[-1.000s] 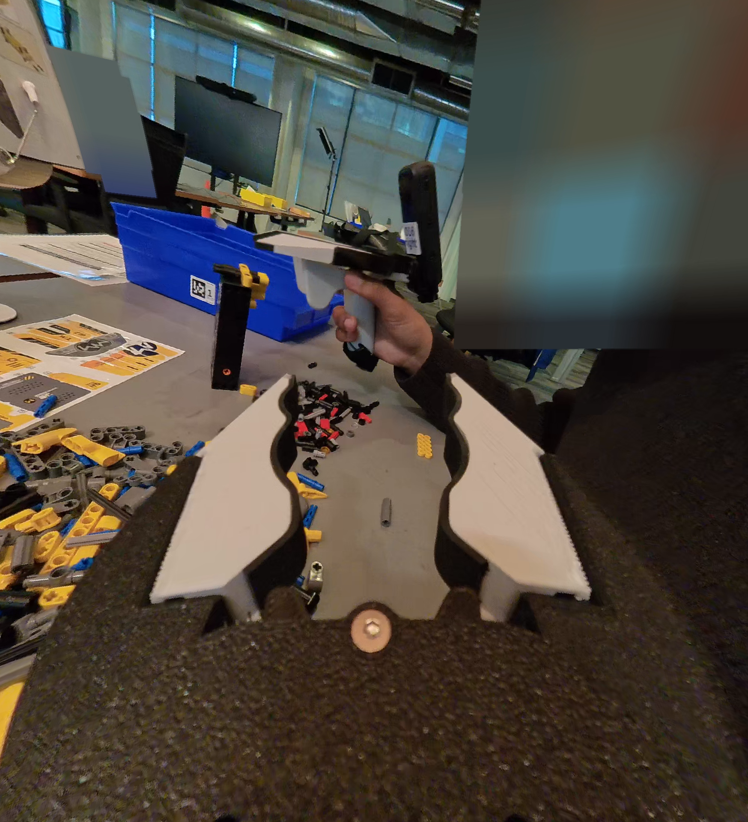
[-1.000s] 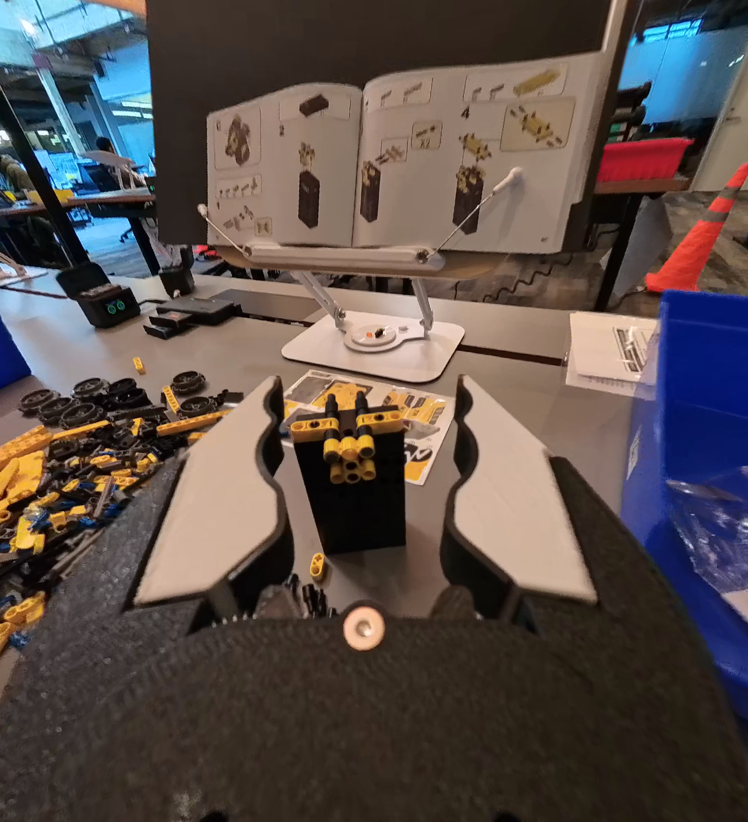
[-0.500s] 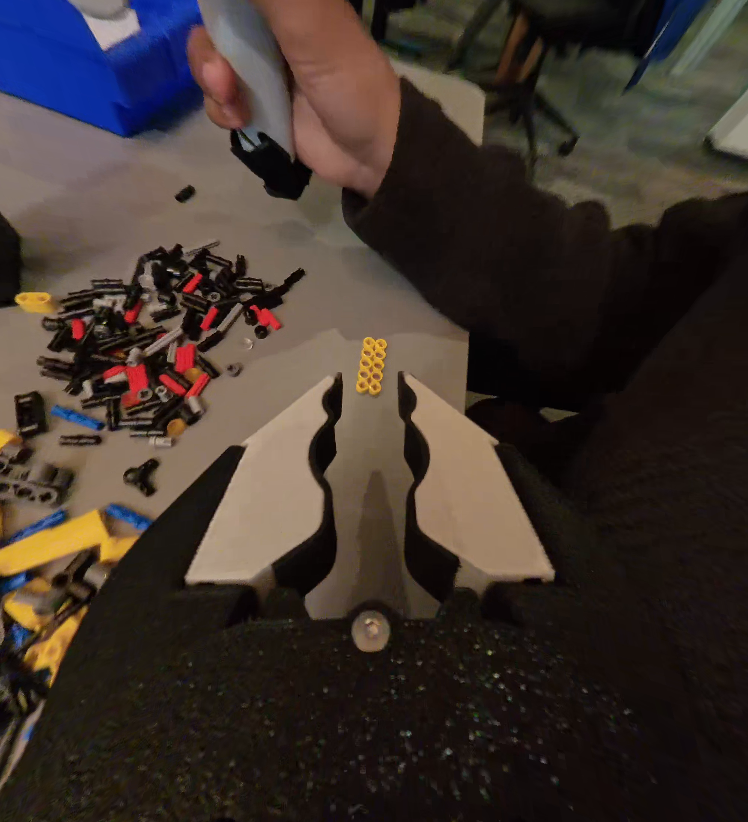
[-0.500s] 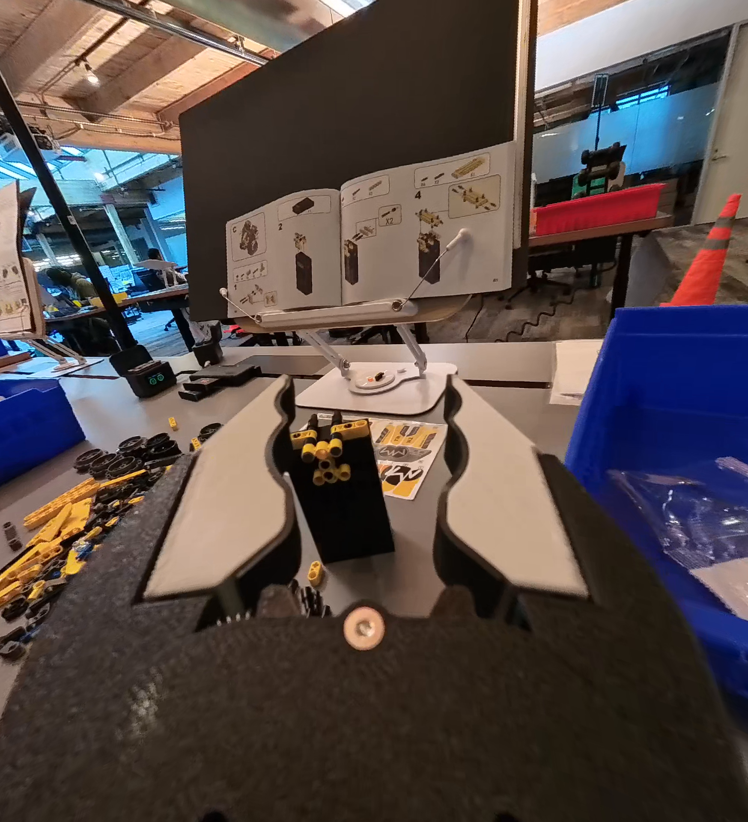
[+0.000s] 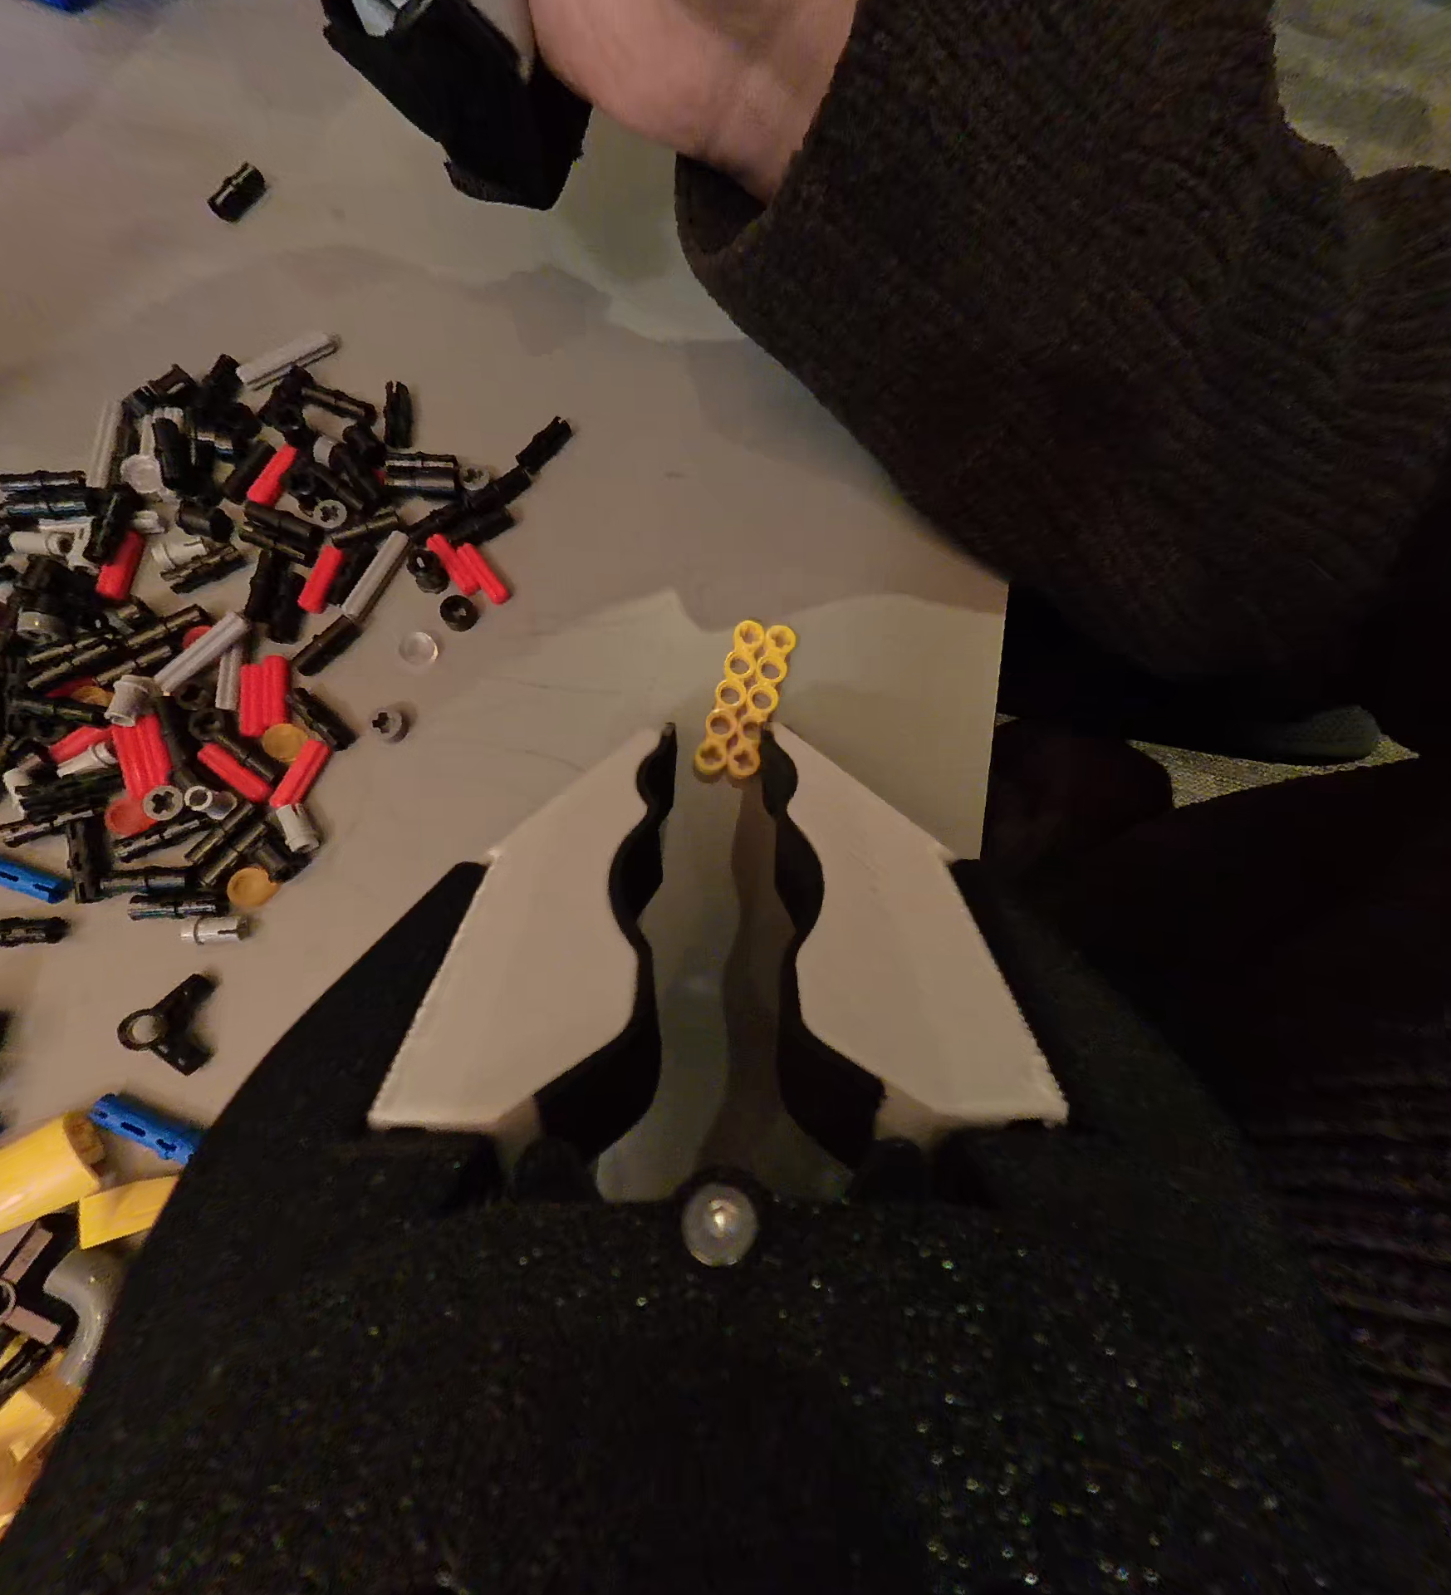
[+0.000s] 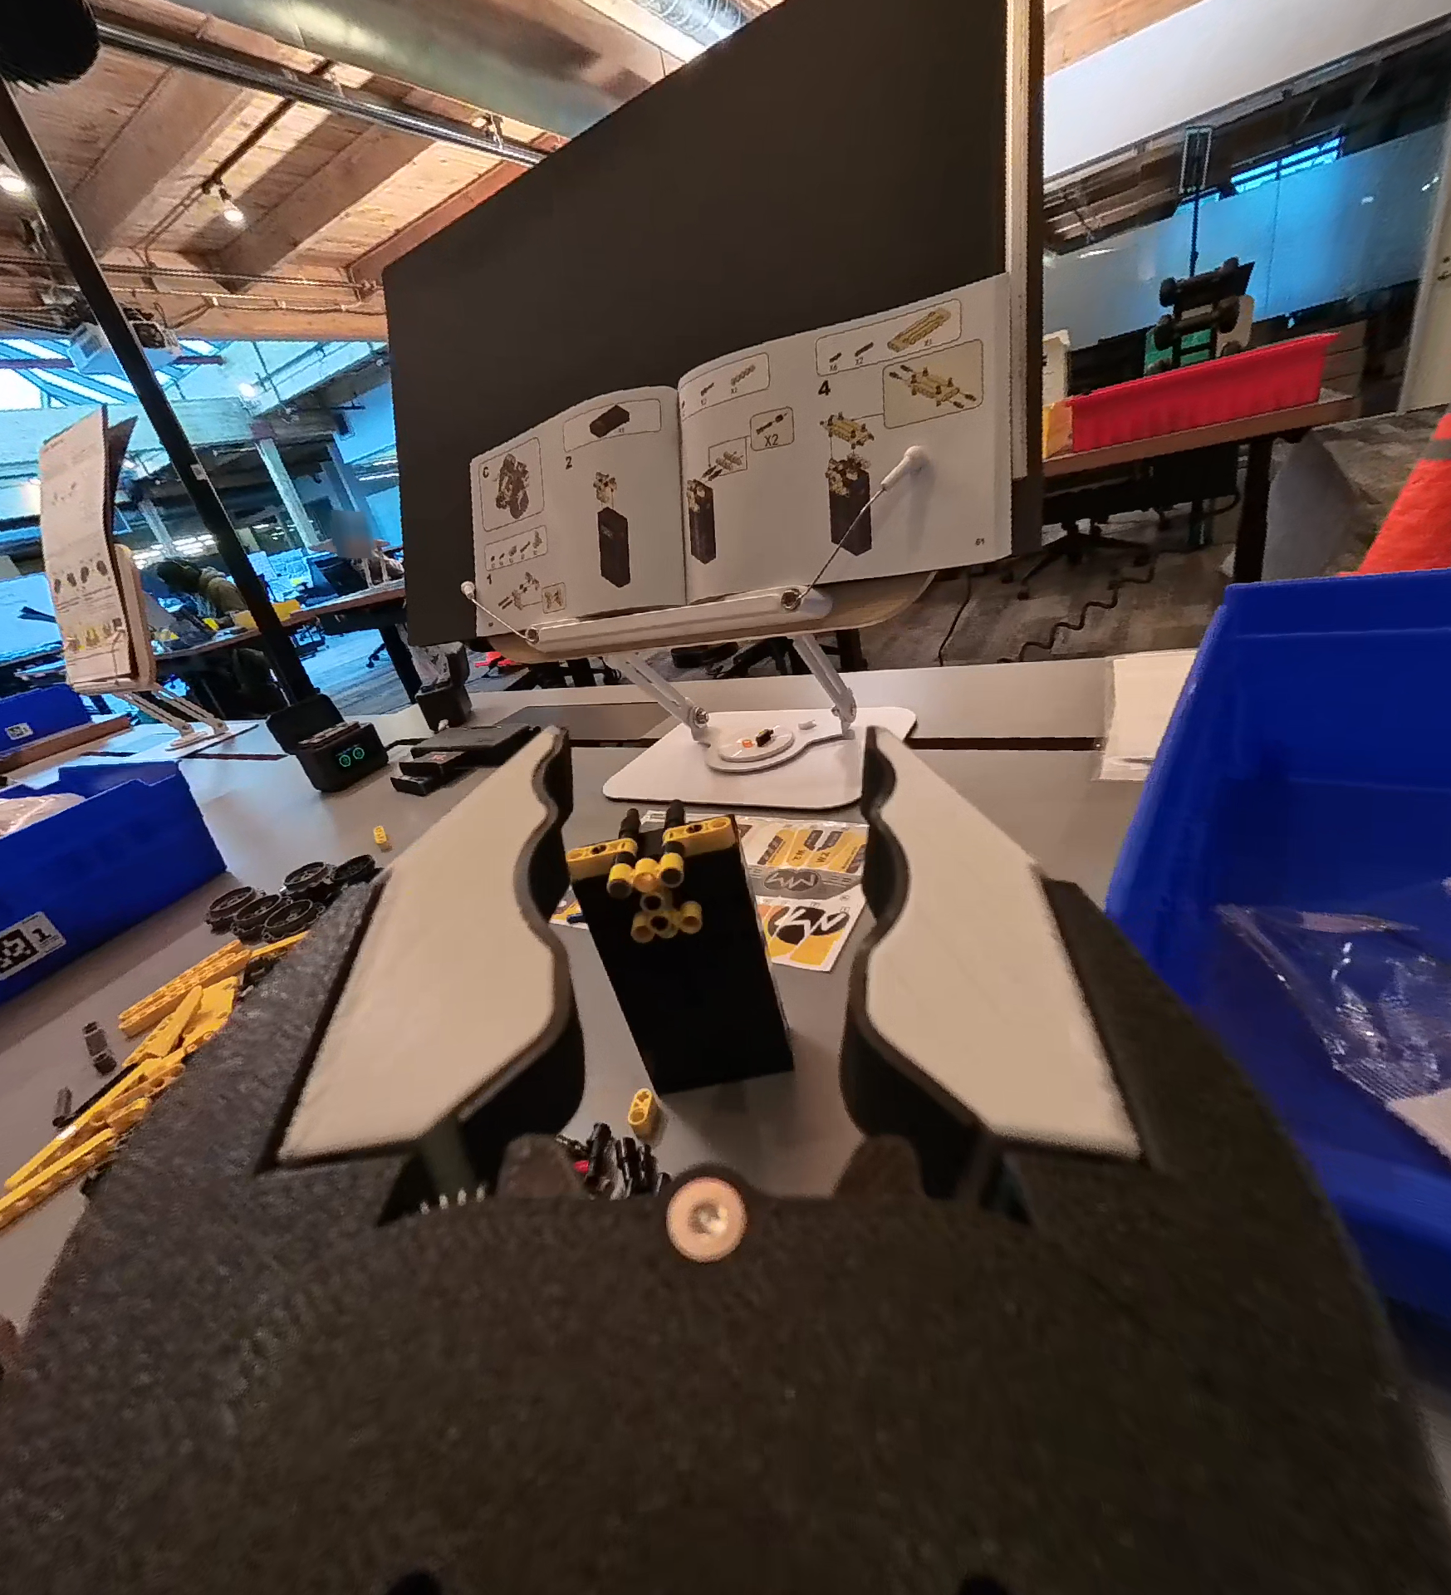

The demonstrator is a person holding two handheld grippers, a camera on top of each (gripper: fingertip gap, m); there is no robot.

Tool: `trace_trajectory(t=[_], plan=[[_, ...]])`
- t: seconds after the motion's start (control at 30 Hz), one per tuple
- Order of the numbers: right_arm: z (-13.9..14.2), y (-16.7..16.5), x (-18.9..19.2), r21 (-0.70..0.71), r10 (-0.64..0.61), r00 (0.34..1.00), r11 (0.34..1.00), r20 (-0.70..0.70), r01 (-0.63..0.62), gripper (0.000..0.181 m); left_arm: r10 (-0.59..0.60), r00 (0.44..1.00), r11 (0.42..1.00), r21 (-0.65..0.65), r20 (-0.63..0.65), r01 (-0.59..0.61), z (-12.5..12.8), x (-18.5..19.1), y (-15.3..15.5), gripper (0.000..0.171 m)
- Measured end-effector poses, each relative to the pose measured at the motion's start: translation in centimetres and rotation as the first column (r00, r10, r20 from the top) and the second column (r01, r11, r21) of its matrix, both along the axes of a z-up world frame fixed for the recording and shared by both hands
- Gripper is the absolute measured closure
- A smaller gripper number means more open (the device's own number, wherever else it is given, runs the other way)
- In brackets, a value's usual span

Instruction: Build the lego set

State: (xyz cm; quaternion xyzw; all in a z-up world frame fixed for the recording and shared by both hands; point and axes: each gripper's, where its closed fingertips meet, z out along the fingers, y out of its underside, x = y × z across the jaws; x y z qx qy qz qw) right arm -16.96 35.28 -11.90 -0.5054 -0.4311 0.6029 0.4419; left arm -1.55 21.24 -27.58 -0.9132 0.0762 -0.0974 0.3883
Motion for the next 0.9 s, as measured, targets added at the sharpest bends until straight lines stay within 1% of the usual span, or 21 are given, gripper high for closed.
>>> trace_trajectory(t=[0.3,0.53,0.7,0.9], plan=[[-0.5,0.1,-0.3,-0.012,0.004,1.000,1.000,0.023,-0.003,0.115,-0.016,0.999,1.000,-0.001,0.029,0.016,0.0,0.4,-0.5,0.161],[-0.7,0.0,-0.4,-0.012,0.006,0.999,1.000,0.031,-0.006,0.115,-0.004,0.996,1.000,0.020,0.085,0.002,0.6,0.2,-0.7,0.170],[-0.7,0.0,-0.4,-0.018,0.011,0.999,1.000,0.030,-0.010,0.115,0.001,0.996,1.000,0.016,0.091,-0.003,0.5,0.1,-0.6,0.170],[-1.2,-0.9,-0.6,-0.048,0.078,0.995,0.996,0.064,-0.075,0.115,0.000,0.995,1.000,-0.008,0.102,0.001,0.1,0.1,-0.6,0.170]])
